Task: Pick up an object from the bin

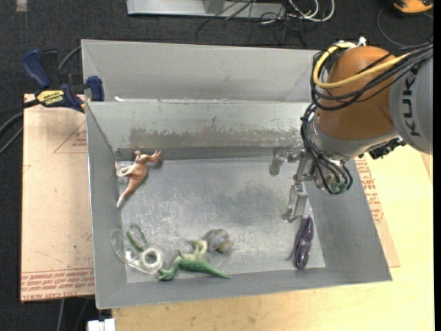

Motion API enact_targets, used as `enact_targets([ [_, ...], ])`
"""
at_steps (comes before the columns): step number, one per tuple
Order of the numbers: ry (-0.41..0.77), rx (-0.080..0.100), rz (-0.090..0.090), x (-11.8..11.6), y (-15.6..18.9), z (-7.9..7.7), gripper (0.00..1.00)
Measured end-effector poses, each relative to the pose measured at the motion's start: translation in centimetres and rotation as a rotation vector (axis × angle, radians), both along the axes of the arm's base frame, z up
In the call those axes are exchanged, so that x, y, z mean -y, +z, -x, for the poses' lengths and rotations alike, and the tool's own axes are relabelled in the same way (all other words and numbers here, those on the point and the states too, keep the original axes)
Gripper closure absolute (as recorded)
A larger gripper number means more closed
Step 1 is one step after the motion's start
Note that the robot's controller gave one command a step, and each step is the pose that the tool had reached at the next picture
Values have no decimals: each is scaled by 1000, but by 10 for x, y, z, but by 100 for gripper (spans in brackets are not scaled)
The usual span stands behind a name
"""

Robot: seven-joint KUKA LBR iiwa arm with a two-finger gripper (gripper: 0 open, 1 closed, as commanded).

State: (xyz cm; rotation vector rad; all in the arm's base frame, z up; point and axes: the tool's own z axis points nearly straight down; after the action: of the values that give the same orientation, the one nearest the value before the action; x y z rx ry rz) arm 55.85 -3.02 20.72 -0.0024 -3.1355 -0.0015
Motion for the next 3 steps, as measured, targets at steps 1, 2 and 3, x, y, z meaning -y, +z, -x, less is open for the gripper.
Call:
enact_targets([
  [1,2,7,1,0,5,-1,0],
  [2,61,-1,-2,-36,-90,13,0],
  [3,-72,6,-1,-61,-102,28,0],
])
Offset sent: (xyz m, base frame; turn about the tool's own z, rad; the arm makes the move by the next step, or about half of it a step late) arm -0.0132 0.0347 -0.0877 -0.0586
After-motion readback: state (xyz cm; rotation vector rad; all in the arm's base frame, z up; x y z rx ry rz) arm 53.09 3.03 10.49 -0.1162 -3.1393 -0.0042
